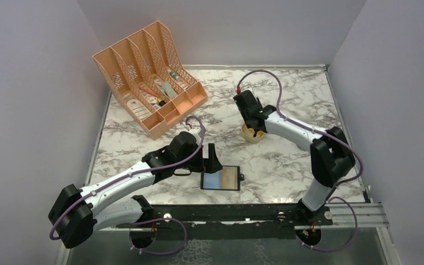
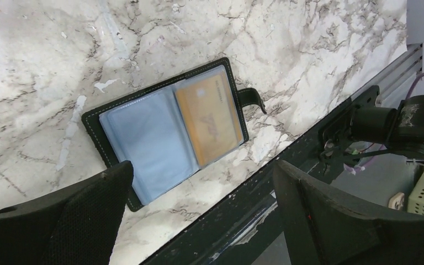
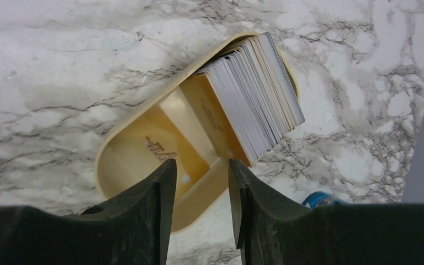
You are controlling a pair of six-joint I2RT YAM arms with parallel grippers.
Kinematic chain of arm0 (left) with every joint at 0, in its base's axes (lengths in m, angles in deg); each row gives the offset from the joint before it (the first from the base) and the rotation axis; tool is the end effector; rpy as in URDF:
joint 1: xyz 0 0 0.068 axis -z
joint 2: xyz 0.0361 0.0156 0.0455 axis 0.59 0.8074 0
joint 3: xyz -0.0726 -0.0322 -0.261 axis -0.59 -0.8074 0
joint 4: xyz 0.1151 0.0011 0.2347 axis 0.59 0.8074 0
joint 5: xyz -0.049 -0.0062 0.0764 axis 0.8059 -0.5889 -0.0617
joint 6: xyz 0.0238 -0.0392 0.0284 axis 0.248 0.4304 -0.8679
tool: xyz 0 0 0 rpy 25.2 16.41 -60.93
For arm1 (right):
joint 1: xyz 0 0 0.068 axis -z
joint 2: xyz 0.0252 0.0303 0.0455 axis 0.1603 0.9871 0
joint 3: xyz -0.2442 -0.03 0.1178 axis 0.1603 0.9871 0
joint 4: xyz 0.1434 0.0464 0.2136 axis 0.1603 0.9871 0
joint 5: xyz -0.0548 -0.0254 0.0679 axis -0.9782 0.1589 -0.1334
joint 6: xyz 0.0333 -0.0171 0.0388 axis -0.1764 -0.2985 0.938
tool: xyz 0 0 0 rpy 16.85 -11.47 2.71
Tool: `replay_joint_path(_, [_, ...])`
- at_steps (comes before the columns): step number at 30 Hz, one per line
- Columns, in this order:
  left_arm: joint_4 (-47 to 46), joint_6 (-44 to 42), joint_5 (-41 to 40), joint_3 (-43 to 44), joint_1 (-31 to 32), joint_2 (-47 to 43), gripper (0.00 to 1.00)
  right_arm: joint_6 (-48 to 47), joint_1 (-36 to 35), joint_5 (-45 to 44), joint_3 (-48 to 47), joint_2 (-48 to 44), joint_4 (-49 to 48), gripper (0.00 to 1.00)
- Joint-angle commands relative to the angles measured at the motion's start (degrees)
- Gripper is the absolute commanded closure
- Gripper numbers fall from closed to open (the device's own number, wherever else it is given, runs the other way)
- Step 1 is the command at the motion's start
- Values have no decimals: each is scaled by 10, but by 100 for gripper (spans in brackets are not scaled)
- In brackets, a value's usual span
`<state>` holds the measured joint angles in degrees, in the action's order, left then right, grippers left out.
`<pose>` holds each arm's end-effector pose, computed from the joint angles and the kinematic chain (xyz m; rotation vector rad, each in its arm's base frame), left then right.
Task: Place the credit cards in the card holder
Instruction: Pick up the credit card from the storage box.
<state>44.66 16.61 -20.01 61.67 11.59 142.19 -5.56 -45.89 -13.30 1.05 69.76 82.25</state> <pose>0.1456 -0.1692 0.2234 0.1756 2.4471 -0.9883 0.2951 0.1961 0.2338 -0.4036 2.3361 -0.3595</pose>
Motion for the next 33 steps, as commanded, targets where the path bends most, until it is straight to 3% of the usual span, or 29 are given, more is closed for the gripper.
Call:
replay_joint_path(1, [45, -37, -35, 26, -1, -34, 1, -53, 17, -68, -53, 64, 23, 59])
replay_joint_path(8, [43, -29, -51, 2, -2, -60, 1, -92, 24, -87, -81, 102, 14, 55])
replay_joint_path(33, [19, -7, -42, -18, -5, -68, 1, -116, 49, -134, -105, 162, 22, 56])
